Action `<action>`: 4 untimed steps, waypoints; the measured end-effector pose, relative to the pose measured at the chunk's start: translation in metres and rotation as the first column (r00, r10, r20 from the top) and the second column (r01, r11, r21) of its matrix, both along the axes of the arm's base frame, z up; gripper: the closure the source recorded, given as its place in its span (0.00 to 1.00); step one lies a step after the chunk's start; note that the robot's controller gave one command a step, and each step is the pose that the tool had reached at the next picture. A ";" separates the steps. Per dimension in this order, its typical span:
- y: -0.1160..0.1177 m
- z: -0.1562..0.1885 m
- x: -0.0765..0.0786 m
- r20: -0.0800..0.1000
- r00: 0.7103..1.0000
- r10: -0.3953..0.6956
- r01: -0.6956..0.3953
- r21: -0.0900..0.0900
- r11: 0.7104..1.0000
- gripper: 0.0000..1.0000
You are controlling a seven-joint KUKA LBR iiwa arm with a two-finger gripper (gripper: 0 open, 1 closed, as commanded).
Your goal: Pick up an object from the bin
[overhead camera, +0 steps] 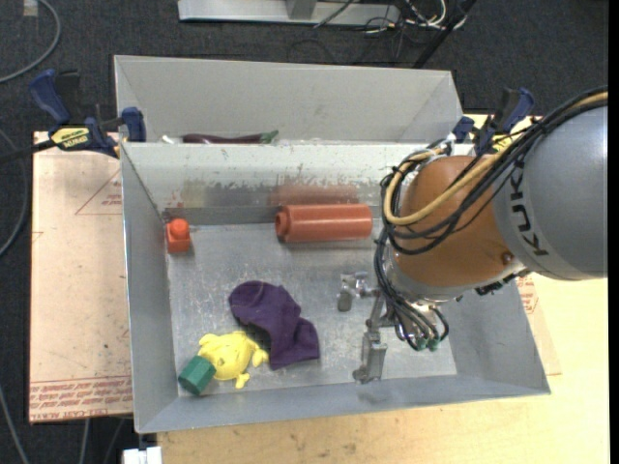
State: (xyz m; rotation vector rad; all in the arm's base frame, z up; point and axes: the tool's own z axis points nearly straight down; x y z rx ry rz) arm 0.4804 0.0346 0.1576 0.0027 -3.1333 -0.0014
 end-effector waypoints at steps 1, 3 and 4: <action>0.000 0.002 0.000 0.002 1.000 0.000 0.000 0.000 1.000 0.00; -0.004 0.022 0.032 0.015 0.999 0.048 -0.048 -0.001 0.999 0.00; 0.031 -0.015 0.020 0.000 0.987 0.159 -0.159 0.003 0.987 0.00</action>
Offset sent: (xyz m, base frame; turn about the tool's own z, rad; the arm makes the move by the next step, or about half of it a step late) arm 0.0226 -0.0469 0.0705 -0.0294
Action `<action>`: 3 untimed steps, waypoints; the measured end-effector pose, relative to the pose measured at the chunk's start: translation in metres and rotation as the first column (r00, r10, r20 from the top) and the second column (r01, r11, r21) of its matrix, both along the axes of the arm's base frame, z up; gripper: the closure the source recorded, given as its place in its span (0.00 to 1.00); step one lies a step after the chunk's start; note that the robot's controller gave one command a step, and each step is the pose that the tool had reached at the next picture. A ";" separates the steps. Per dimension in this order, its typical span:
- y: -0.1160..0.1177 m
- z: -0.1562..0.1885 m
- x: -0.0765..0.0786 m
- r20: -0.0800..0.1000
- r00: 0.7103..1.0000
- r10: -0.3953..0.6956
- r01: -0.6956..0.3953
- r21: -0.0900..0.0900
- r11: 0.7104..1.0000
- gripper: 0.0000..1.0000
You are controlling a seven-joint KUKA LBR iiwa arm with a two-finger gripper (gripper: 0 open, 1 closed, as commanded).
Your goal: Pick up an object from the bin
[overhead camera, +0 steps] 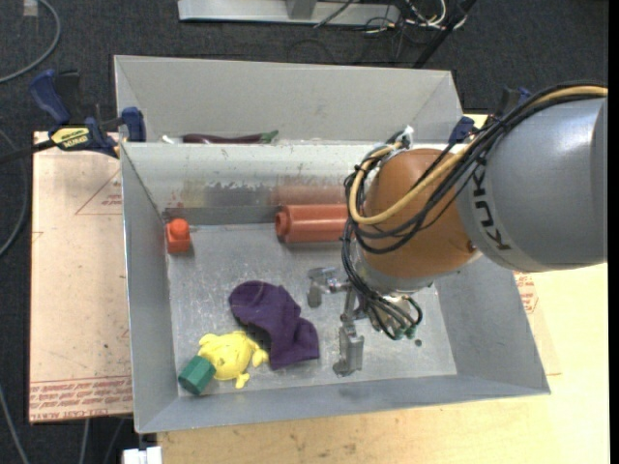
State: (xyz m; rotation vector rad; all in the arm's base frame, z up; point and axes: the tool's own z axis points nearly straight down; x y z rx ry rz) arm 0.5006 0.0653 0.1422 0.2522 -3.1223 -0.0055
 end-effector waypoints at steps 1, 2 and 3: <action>0.008 -0.049 0.038 0.021 0.997 0.078 -0.078 -0.001 0.997 0.00; 0.067 -0.072 0.034 0.003 0.952 0.305 -0.305 0.005 0.952 1.00; 0.067 -0.072 0.034 0.003 0.952 0.305 -0.305 0.005 0.952 1.00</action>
Offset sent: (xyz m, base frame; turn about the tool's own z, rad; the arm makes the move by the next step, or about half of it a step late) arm 0.0333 0.0656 -0.0722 -0.3116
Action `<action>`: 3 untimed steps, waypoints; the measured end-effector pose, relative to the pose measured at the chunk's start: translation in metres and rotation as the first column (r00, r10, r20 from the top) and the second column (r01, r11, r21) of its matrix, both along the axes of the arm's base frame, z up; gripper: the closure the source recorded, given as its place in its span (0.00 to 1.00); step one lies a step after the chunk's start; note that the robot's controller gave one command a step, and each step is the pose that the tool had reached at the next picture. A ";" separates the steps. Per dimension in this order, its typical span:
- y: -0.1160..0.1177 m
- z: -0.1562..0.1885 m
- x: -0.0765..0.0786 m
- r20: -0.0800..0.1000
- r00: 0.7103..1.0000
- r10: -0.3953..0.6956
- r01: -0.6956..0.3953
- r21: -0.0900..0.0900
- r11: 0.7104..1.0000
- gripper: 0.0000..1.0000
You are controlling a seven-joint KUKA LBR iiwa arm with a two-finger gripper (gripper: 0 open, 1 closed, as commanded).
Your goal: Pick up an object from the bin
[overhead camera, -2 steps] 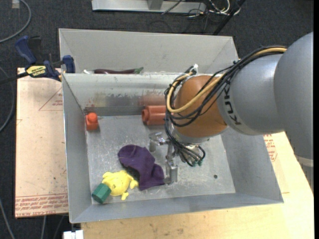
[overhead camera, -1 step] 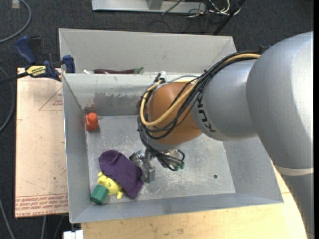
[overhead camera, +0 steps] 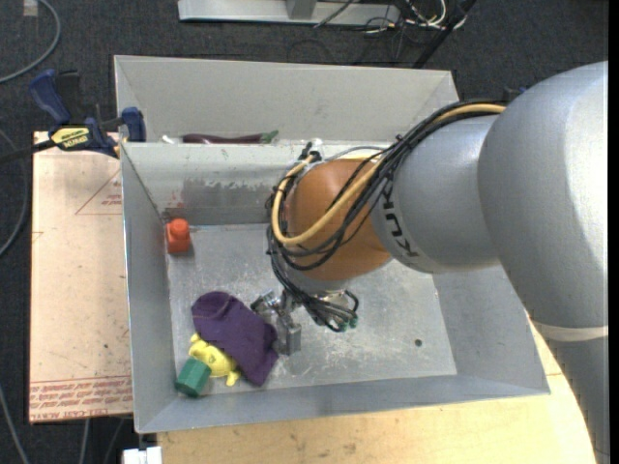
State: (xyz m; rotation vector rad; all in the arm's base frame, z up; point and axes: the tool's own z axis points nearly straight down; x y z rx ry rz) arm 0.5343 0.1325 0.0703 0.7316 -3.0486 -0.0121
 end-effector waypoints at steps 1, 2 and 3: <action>0.004 0.120 0.036 0.003 1.000 0.031 -0.031 0.002 1.000 1.00; 0.004 0.120 0.036 0.003 1.000 0.031 -0.031 0.002 1.000 1.00; 0.009 0.214 0.032 0.007 1.000 0.016 -0.016 0.004 1.000 1.00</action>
Offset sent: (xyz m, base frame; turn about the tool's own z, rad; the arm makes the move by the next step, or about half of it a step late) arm 0.0000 0.0000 0.0000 0.0000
